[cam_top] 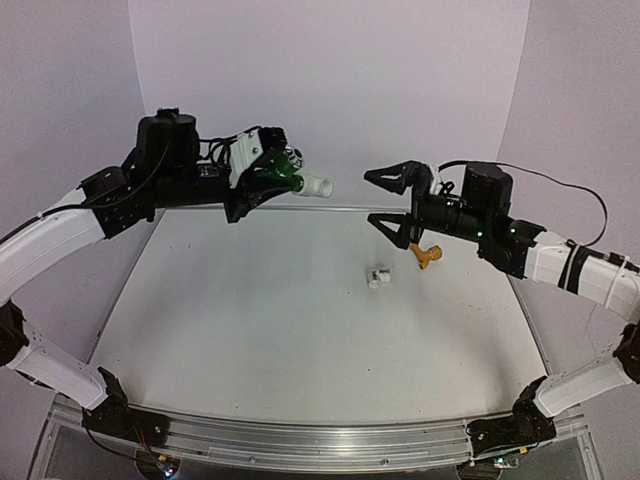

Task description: Install the water faucets

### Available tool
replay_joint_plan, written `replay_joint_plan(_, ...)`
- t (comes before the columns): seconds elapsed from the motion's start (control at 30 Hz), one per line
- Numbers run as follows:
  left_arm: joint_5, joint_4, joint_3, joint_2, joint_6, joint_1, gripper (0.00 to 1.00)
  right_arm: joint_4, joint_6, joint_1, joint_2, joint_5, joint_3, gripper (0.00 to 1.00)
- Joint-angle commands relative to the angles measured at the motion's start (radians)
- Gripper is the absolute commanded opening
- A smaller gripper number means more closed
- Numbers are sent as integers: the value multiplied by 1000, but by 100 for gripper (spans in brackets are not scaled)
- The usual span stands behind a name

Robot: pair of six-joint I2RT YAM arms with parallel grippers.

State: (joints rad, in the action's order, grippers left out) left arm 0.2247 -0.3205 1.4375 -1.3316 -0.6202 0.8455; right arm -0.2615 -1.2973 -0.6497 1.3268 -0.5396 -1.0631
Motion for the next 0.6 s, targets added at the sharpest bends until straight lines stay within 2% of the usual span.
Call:
replay_joint_plan(0.0,-68,293,-72,123,590,0,0,1,369,-8,-68,-116,-23,98)
replay_joint_plan(0.1,-37,270,-72,158,886,-28,0,182,854,-11,-77,-202,-103,98)
replay_joint_plan(0.13,-2,268,-70,161,998,-38,0,188,995,-12,-87,-222,-99,98)
replay_joint_plan(0.2,122,268,-62,143,1188,-60,0,192,1220,-13,-97,-237,-83,98)
replay_joint_plan(0.3,311,277,-31,94,1388,-69,0,187,1423,-13,-64,-271,-101,98)
replay_joint_plan(0.4,386,315,-65,97,1481,-69,0,95,1396,-14,-3,-386,-145,98)
replay_joint_plan(0.47,381,371,-115,124,1497,-70,0,-25,1267,-16,42,-450,-152,96)
replay_joint_plan(0.57,375,456,-199,158,1530,-69,0,-204,1069,-25,88,-464,-143,91)
